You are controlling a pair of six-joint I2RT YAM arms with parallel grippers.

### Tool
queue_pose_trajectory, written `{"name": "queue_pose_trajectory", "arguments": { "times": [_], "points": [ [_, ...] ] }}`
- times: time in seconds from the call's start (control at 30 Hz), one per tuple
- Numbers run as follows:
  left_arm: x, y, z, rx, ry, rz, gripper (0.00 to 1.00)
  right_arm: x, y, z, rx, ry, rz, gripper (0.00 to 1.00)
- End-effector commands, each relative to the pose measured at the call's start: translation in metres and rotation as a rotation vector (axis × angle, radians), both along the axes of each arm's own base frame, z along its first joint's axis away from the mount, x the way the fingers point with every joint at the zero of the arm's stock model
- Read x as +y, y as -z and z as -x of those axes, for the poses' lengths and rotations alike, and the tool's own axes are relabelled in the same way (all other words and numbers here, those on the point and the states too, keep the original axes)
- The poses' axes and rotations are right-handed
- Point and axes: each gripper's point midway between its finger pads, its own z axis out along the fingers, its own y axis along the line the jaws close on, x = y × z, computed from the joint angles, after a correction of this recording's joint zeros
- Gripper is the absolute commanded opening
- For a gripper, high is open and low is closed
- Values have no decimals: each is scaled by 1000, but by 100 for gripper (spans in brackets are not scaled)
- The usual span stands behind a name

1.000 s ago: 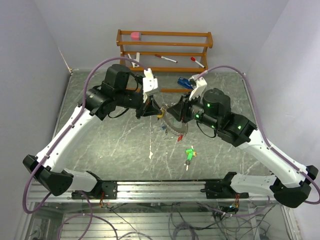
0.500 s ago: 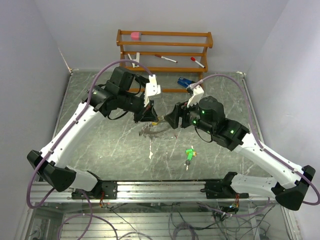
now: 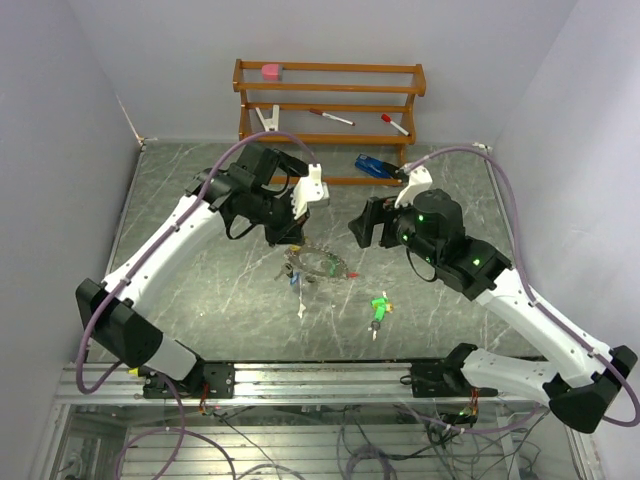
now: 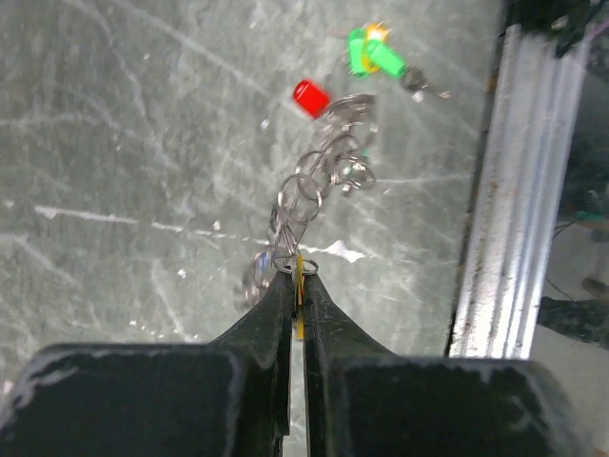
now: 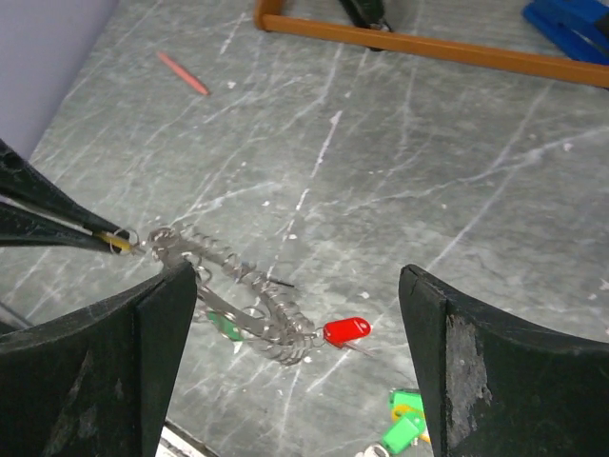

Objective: Put the keys on the keyring

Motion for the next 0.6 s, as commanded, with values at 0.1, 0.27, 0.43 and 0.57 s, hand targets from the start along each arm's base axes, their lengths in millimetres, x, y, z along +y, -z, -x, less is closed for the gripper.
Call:
{"name": "queue_pose_trajectory", "arguments": {
  "times": [0.1,0.27,0.43,0.57],
  "points": [
    [17,19,-72,-117,-122,-54,7,-28,28,-7,57,76,85,89],
    [14,0,-115,-187,-173,-24,7,-35,37,-11,78,99,92,90],
    [1,-4,-113,-132,-125,16,7,-35,41,-10,92,90,91,91],
    [3,9,-93,-75,-100,25,7,-34,44,-8,97,77,83,91]
  ]
}}
